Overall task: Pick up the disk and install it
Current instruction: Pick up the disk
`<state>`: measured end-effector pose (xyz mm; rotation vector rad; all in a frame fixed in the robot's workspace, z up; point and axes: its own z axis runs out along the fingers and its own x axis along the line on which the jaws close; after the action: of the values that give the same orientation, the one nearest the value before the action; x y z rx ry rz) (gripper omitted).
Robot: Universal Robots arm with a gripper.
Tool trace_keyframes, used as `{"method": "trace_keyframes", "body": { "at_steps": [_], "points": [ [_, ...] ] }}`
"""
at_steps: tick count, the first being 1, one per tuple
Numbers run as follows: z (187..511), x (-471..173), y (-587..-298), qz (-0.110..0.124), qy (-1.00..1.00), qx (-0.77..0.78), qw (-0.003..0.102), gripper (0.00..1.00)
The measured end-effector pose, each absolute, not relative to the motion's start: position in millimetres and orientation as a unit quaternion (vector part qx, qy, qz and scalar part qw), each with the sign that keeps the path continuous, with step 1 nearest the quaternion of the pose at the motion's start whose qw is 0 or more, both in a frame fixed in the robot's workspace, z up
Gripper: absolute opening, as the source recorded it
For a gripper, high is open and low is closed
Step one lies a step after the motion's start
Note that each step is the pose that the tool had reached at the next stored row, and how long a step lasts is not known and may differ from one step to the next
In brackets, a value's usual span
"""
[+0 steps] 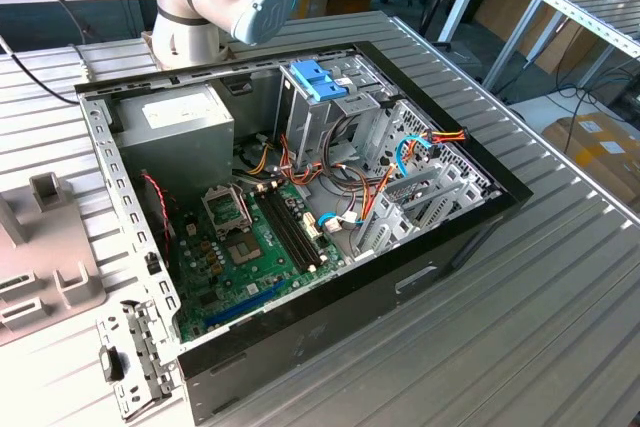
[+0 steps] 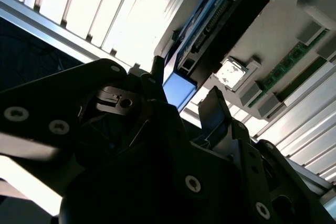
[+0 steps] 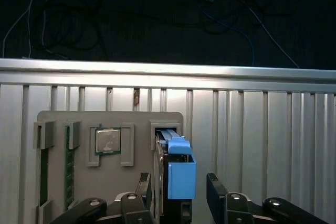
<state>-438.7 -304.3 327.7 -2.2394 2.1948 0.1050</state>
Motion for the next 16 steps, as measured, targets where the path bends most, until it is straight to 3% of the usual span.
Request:
{"method": "trace_keyframes", "body": {
  "at_steps": [16],
  "points": [
    [308.2,-438.7,-304.3,0.033,0.699,-0.714,0.002,0.54]
  ]
}}
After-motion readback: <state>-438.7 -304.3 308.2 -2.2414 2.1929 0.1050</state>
